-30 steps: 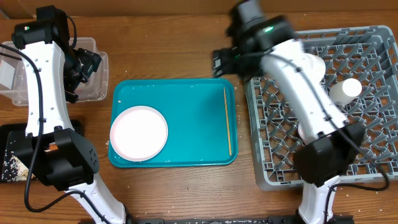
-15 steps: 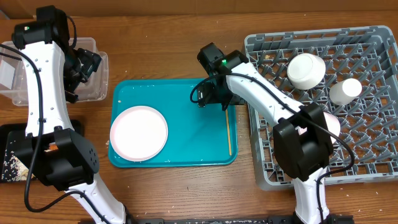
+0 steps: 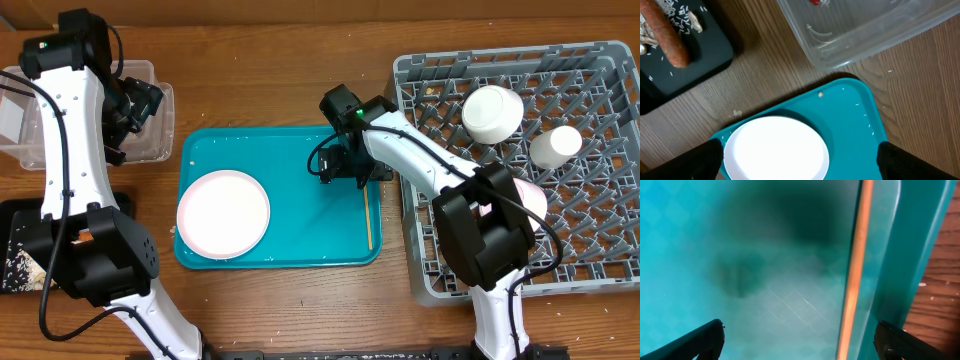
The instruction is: Sort waste into correct bins and load items into the dishwasher
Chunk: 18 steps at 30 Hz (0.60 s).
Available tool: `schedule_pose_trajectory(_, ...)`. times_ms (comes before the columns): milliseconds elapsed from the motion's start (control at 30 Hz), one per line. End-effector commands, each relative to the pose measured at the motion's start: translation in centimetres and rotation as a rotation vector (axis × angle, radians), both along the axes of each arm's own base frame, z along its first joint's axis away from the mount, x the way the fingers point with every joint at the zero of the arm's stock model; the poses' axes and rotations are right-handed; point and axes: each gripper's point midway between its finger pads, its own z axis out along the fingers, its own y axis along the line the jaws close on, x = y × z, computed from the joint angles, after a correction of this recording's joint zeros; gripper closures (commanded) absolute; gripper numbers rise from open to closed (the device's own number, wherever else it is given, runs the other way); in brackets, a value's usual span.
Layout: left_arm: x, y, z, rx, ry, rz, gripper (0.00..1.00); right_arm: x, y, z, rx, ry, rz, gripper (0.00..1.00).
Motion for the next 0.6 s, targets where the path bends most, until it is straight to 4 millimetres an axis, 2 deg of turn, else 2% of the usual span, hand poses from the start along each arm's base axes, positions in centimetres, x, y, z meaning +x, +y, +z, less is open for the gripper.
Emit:
schedule_pose_trajectory(0, -0.3, -0.2, 1.0, 0.003, -0.024, 0.018, 0.00, -1.0, 0.0, -1.0, 0.013, 0.036, -0.005, 0.03)
schedule_pose_trajectory(100, -0.3, -0.2, 1.0, 0.003, -0.024, 0.018, 0.00, -1.6, -0.1, -1.8, 0.016, 0.056, -0.006, 0.04)
schedule_pose_trajectory(200, -0.3, -0.2, 1.0, 0.003, -0.024, 0.018, 0.00, -2.6, -0.3, -2.4, 0.017, 0.088, -0.007, 0.10)
schedule_pose_trajectory(267, -0.3, -0.2, 1.0, 0.003, -0.024, 0.018, 0.00, -3.0, -0.5, -2.7, 0.010, 0.099, -0.005, 0.21)
schedule_pose_trajectory(333, -0.3, -0.2, 1.0, 0.003, -0.024, 0.018, 0.00, -3.2, -0.4, -2.7, 0.007, 0.103, -0.002, 0.39)
schedule_pose_trajectory(467, -0.3, -0.2, 1.0, 0.003, -0.024, 0.018, 0.00, -3.3, -0.1, -2.7, 0.003, 0.098, 0.005, 0.57)
schedule_pose_trajectory(567, -0.3, -0.2, 1.0, 0.003, -0.024, 0.018, 0.00, -3.5, 0.2, -2.7, 0.002, 0.096, 0.010, 0.80)
